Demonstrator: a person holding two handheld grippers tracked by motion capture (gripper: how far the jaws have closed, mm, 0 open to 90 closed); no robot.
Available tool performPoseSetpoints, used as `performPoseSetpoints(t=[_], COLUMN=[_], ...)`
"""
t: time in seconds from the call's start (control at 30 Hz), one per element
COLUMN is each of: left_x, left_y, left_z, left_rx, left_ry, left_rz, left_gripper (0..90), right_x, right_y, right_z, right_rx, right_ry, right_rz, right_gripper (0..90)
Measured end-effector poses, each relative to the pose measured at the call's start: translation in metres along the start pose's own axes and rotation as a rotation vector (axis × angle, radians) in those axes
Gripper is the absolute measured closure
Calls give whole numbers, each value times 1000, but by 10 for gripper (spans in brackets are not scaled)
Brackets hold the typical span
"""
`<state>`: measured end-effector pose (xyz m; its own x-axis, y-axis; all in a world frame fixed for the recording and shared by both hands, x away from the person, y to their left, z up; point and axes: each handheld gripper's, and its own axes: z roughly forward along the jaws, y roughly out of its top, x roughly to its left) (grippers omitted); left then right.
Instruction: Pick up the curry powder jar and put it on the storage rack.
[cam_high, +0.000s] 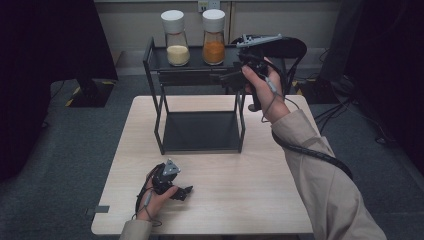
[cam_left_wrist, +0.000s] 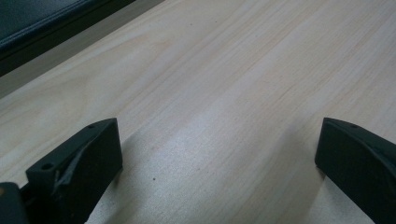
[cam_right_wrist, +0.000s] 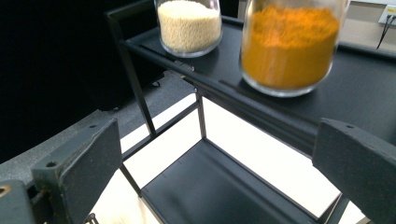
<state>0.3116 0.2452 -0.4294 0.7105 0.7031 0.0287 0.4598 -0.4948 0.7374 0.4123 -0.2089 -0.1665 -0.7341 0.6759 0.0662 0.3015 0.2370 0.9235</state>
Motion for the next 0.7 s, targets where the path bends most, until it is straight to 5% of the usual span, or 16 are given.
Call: performPoseSetpoints(t=[0.7], left_x=[0], left_y=[0], left_z=[0], left_rx=[0], left_ry=[0], left_rz=[0], left_gripper=[0], right_x=[6], right_y=[-34], right_z=[7], right_rx=[11], right_ry=[26], right_rz=[15], right_gripper=[6])
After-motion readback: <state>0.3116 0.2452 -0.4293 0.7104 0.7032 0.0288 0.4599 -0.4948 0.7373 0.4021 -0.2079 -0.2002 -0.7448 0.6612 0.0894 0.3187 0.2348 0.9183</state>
